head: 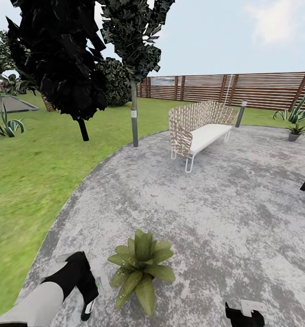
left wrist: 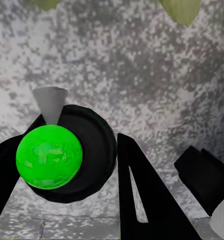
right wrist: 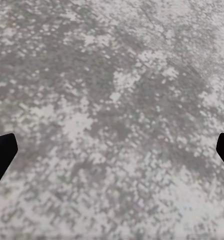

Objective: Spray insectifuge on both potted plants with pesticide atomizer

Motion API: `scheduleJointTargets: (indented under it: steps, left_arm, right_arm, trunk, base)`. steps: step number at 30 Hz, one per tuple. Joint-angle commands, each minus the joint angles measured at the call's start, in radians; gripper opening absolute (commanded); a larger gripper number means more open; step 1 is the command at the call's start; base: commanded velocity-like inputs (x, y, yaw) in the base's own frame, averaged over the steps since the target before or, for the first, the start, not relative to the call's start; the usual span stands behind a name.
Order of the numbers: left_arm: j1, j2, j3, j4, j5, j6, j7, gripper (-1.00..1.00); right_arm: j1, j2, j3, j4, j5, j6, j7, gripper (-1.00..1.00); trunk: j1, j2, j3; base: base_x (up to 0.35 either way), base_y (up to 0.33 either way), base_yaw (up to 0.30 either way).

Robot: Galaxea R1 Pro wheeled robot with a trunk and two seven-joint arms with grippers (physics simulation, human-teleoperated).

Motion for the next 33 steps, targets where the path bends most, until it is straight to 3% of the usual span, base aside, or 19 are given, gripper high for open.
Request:
scheduleJointTargets:
  steps: [1,4,9,12,20,25,33]
  left_arm:
    - [-0.003,-0.011,-0.002,-0.002,-0.005,0.009,-0.006,-1.00]
    - [-0.007,-0.018,-0.003,-0.003,-0.005,0.010,-0.007,-1.00]
    - [-0.003,0.003,0.000,0.003,-0.007,0.006,-0.008,-1.00]
    - [0.000,0.031,0.000,0.013,-0.006,0.002,-0.007,-1.00]
    - [0.003,0.052,0.000,0.017,-0.004,0.002,-0.007,-1.00]
    - [0.003,0.049,-0.001,0.016,-0.005,0.001,-0.005,-1.00]
    - [0.003,0.040,-0.001,0.016,-0.006,0.005,-0.004,-1.00]
  right_arm:
    - [-0.001,0.000,-0.005,0.002,0.011,-0.003,-0.005,1.00]
    - [-0.001,0.000,-0.005,0.002,0.011,-0.003,-0.005,1.00]
    - [-0.001,0.000,-0.005,0.002,0.011,-0.003,-0.005,1.00]
    - [-0.001,0.000,-0.005,0.002,0.011,-0.003,-0.005,1.00]
    - [-0.001,0.000,-0.005,0.002,0.011,-0.003,-0.005,1.00]
    - [-0.001,0.000,-0.005,0.002,0.011,-0.003,-0.005,1.00]
    - [-0.001,0.000,-0.005,0.002,0.011,-0.003,-0.005,1.00]
  trunk:
    - [0.000,0.000,-0.001]
    - [0.000,0.000,-0.001]
    - [0.000,0.000,-0.001]
    - [0.000,0.000,-0.001]
    - [0.000,0.000,-0.001]
    - [0.000,0.000,-0.001]
    - [0.000,0.000,-0.001]
  base:
    - [0.000,0.000,0.000]
    - [0.000,0.000,0.000]
    - [0.000,0.000,0.000]
    - [0.000,0.000,0.000]
    - [0.000,0.000,0.000]
    - [0.000,0.000,0.049]
    - [0.000,0.000,0.247]
